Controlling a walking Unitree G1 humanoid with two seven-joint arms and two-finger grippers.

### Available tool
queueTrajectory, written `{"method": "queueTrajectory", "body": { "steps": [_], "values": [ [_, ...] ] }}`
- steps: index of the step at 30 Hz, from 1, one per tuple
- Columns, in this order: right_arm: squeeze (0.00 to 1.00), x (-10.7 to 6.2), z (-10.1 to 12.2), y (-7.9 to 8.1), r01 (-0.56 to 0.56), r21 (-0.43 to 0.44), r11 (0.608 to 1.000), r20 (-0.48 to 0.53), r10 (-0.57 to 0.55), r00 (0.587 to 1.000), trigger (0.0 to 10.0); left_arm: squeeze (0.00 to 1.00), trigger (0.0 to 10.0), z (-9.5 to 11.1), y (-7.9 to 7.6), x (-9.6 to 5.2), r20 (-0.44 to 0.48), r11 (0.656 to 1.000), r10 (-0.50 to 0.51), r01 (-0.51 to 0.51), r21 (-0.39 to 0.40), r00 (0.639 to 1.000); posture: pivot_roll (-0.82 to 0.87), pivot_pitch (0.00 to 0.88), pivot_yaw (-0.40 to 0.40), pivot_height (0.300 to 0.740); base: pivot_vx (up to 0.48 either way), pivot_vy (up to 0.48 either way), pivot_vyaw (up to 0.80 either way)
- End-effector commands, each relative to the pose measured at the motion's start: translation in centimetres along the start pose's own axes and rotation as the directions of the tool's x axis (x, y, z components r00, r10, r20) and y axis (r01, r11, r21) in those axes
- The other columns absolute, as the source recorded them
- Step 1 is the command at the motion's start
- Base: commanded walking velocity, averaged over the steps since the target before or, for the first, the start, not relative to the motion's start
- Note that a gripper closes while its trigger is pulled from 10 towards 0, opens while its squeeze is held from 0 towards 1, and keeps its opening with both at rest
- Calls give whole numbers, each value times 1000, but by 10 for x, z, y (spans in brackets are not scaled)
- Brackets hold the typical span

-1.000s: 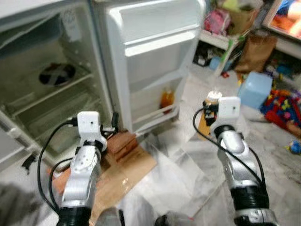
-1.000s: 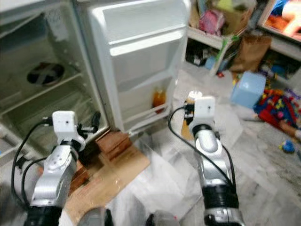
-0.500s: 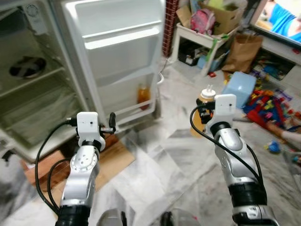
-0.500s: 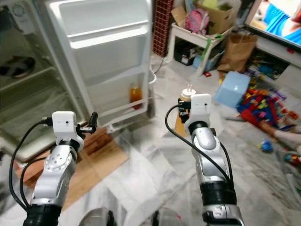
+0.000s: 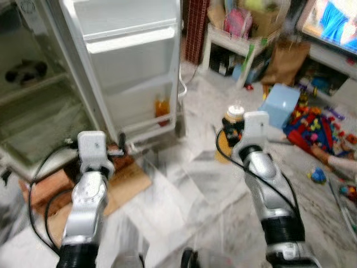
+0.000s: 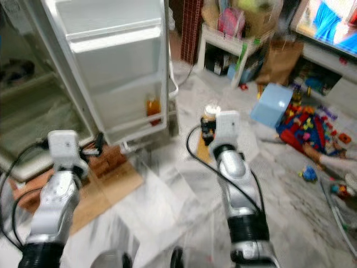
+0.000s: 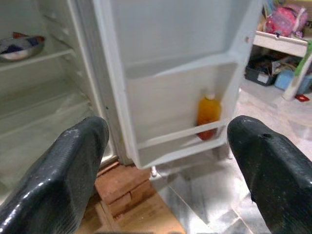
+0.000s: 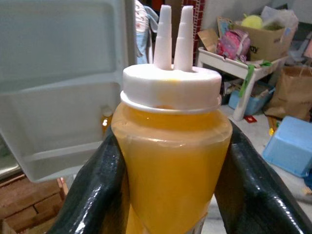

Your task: Restocking fridge

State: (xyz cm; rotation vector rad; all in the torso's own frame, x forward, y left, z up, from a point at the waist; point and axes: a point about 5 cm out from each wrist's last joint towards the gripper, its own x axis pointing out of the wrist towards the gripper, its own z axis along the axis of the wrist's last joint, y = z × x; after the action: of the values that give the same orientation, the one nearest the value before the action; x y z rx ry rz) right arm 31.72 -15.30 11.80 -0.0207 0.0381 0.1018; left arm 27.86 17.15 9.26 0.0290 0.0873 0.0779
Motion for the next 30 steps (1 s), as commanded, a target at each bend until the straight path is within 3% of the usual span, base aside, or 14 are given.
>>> {"method": "queueTrajectory", "body": {
  "steps": [1,12,14,30],
  "values": [
    [0,0,6,1,3,13,1000,28,-3,1000,10000,0,10000,0,6,-2,-4,1000,17,-17,20,1000,15,77,-12,740,0,0,0],
    [0,-1,8,6,-48,38,998,62,45,997,10000,0,10000,0,12,-6,3,1000,-10,10,14,1000,25,69,-15,740,28,0,0],
    [0,-1,11,8,-74,-8,997,78,74,994,10000,0,10000,1,11,-6,7,1000,-12,12,13,1000,24,66,-17,740,332,0,0],
    [0,1,15,9,-101,-9,995,104,101,989,10000,0,10000,1,7,-6,4,1000,-19,19,3,1000,22,71,-22,740,433,0,736]
  ]
}}
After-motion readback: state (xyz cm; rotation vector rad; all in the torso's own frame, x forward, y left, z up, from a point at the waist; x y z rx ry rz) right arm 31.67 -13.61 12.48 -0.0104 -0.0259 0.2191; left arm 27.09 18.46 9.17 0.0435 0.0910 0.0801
